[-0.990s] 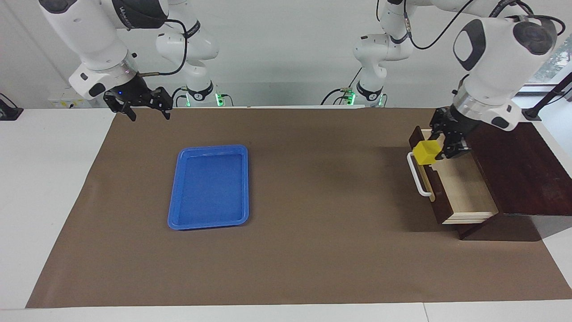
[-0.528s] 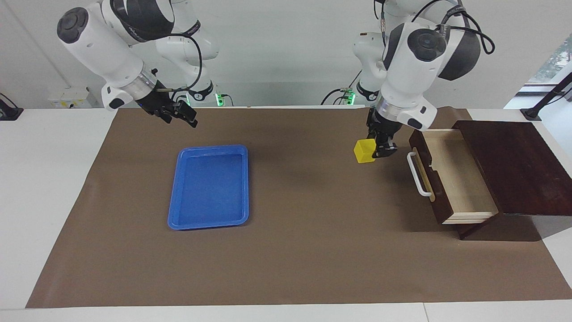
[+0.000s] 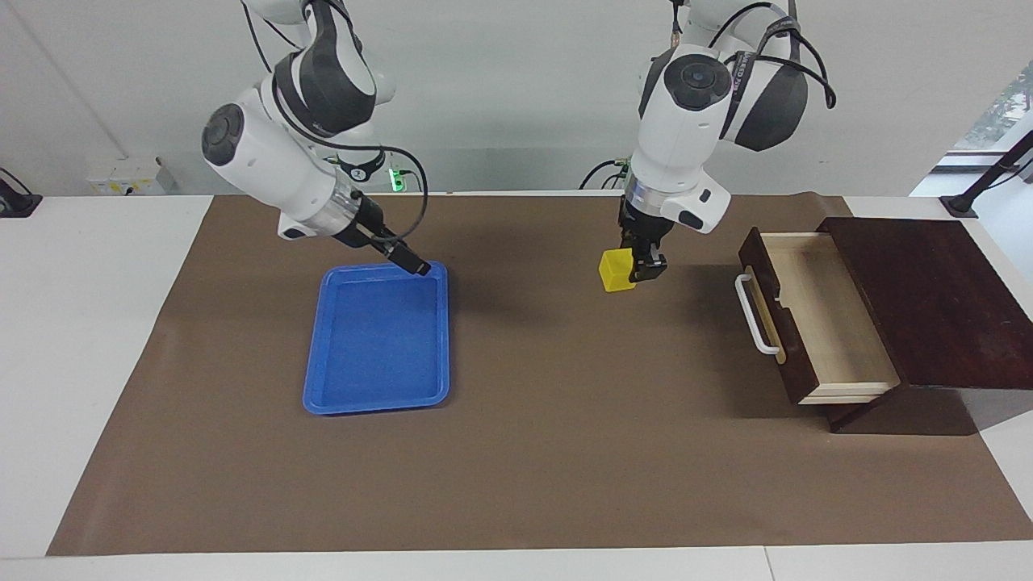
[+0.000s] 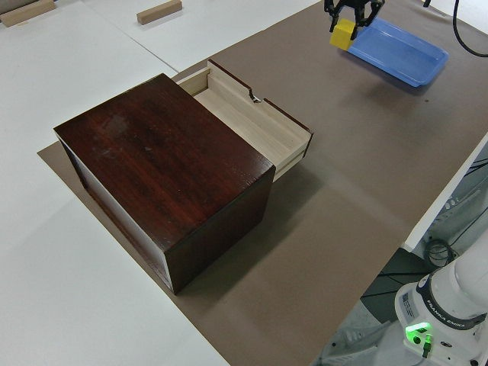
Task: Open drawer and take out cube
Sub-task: 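Lift the cube with the left gripper while the right gripper approaches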
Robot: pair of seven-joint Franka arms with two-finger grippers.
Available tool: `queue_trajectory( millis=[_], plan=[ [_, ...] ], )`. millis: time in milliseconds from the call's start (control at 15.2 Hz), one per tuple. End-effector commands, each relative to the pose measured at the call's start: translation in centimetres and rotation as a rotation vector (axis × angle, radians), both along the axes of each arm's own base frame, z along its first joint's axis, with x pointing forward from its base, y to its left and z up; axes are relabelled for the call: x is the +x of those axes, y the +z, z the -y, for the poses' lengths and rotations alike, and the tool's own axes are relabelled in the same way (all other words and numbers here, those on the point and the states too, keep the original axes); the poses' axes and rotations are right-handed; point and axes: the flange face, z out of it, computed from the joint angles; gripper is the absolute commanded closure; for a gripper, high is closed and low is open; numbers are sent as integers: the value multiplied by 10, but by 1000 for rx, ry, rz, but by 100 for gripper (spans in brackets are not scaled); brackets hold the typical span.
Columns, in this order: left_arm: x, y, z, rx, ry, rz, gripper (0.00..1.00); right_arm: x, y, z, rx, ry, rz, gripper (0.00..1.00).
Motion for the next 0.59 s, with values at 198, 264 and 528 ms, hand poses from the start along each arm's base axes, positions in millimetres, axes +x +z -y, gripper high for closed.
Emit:
queue_trajectory(
  millis=[198,264,528],
  plan=[
    [-8,0,16,1,10,36,100,12,-41,-65,91,-184,-132,0],
    [-10,0,19,1,7,34,100,19,-43,-74,123,-225,-147,0],
    [-14,0,29,-7,6,43,100,35,-37,-96,176,-312,-210,0]
  ],
)
